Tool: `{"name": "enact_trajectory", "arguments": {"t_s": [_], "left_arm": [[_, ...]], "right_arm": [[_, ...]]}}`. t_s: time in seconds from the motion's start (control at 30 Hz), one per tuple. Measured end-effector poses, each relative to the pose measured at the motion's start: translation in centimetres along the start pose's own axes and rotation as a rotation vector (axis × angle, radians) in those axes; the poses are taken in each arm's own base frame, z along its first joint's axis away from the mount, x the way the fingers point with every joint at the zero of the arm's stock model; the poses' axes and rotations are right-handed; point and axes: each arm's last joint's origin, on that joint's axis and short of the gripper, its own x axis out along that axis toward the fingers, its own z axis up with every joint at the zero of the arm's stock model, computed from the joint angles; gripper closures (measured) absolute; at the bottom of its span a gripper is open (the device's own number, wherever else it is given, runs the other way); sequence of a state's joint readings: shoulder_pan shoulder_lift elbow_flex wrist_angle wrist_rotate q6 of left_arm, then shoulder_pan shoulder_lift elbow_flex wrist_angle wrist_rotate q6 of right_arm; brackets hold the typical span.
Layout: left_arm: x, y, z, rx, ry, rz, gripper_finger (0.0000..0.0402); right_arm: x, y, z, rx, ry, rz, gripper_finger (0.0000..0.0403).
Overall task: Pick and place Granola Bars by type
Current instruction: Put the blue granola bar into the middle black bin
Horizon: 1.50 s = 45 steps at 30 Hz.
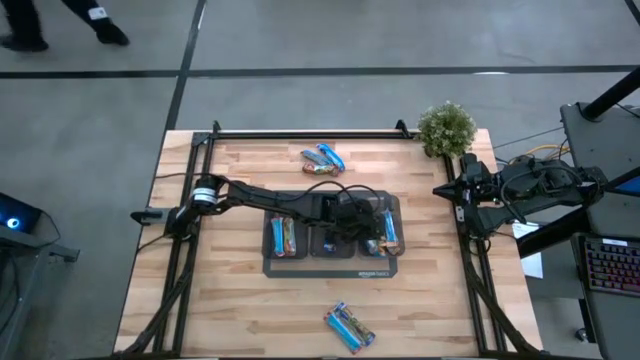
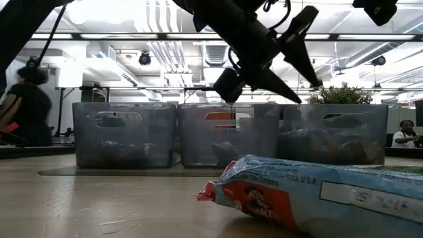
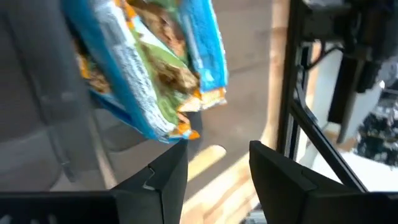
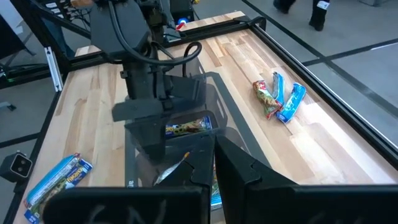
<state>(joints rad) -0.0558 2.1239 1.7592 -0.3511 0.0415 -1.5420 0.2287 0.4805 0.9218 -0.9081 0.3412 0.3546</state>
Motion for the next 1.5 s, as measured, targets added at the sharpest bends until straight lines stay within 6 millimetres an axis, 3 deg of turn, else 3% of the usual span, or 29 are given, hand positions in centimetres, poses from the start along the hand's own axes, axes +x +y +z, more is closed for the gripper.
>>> {"name": "enact_trajectory", "arguments": {"t_s": [0.2,0.47,0.57,0.9,1.13,1.33,1.5], "left_arm": [[-0.1,-0.7,0.1,0.077,0.015,-0.055,0.0270],[-1.6,-2.2,0.9,0.266,-0.023,-0.103,0.0377],[-3.4,-3.0,1.3,0.367,-0.053,-0.131,0.0397],[-11.1,-4.8,2.9,0.736,-0.273,-0.175,0.0401],[-15.5,-2.7,2.9,0.870,-0.374,-0.177,0.0401],[-17.2,2.4,2.7,0.873,-0.423,-0.232,0.0402],[-20.4,5.3,2.3,0.904,-0.451,-0.254,0.0402]], "right_arm": [[0.0,0.0,0.0,0.000,0.000,0.000,0.0394],[0.0,0.0,0.0,0.001,0.000,-0.001,0.0394],[0.1,0.0,0.0,0.008,0.002,-0.001,0.0394],[1.2,0.5,0.2,0.029,0.038,-0.017,0.0394],[2.7,1.4,1.1,0.100,0.017,-0.010,0.0394],[4.2,2.2,2.4,0.060,-0.077,-0.054,0.0394],[5.3,2.5,3.0,0.084,-0.100,-0.073,0.0394]]}}
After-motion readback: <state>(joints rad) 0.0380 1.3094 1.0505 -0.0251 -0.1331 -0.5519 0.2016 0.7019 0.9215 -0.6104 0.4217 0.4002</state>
